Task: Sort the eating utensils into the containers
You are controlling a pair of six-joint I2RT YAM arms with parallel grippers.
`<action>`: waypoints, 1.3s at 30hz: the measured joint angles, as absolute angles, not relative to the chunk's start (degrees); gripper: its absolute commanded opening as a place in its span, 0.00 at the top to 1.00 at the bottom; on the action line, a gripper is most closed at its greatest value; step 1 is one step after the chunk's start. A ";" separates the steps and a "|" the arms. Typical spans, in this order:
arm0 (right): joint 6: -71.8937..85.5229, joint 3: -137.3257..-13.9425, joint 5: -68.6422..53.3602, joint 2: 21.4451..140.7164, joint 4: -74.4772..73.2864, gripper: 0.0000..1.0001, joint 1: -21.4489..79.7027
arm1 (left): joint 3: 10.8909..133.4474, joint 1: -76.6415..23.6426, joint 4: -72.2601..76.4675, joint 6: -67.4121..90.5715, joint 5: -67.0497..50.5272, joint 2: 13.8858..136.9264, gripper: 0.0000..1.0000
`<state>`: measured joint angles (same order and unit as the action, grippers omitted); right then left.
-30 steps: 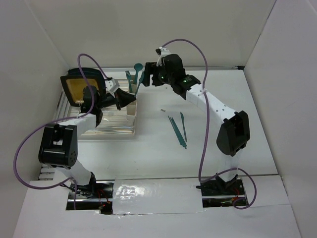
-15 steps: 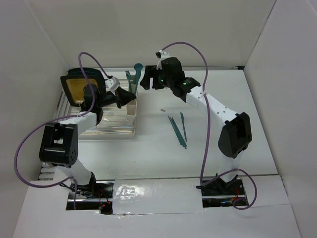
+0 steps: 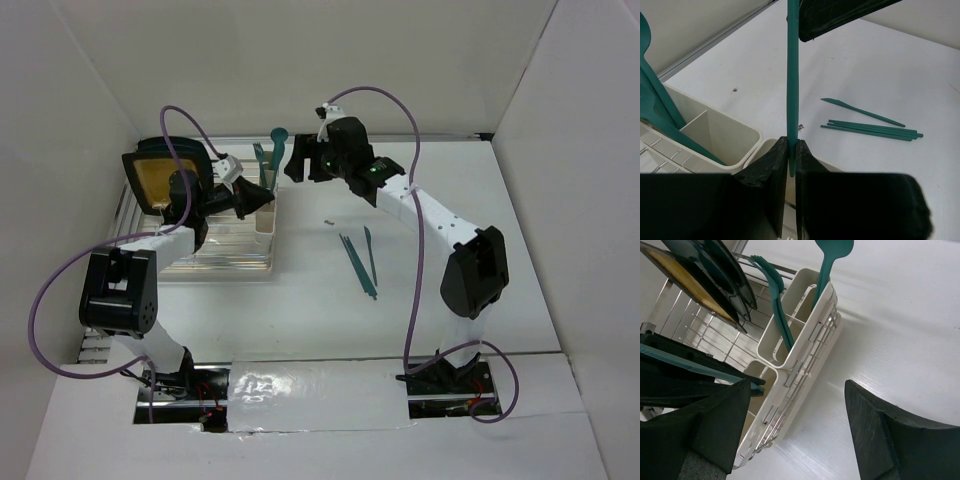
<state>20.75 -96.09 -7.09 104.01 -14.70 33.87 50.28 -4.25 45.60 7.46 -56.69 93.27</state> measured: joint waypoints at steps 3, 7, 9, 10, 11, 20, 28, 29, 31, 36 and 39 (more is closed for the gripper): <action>20.75 -97.23 -6.83 104.09 -15.79 0.17 33.50 | 50.28 -4.25 45.36 7.44 -56.69 93.17 1.00; 20.18 -100.01 -7.49 103.68 -15.31 0.16 31.24 | 50.28 -4.25 45.36 7.44 -56.66 93.17 1.00; 18.98 -99.29 -8.78 102.37 -13.61 0.14 29.98 | 50.28 -4.25 45.39 7.46 -56.64 93.17 1.00; 18.15 -98.21 -9.67 101.27 -12.29 0.14 29.32 | 50.28 -4.25 45.39 7.46 -56.64 93.17 1.00; 17.58 -97.12 -10.83 100.14 -11.31 0.14 28.91 | 50.28 -4.25 45.39 7.46 -56.64 93.17 1.00; 15.27 -94.43 -24.51 96.57 -2.33 0.15 32.56 | 50.28 -4.25 45.39 7.42 -56.62 93.17 1.00; 14.11 -96.84 -25.45 102.65 -1.23 0.18 34.63 | 50.26 -4.25 45.39 7.18 -56.38 93.17 1.00; 14.04 -97.08 -24.97 103.50 -1.30 0.18 34.63 | 50.26 -4.25 45.39 7.09 -56.36 93.14 1.00; 13.96 -97.10 -23.73 104.77 -1.56 0.19 34.63 | 50.26 -4.25 45.39 6.76 -56.36 93.12 1.00; 13.78 -97.10 -21.89 105.58 -1.98 0.27 34.63 | 50.26 -4.16 45.39 6.28 -56.31 93.12 1.00; 13.56 -97.14 -21.91 105.58 -1.54 0.41 34.63 | 50.26 -4.14 45.39 6.28 -56.34 93.12 1.00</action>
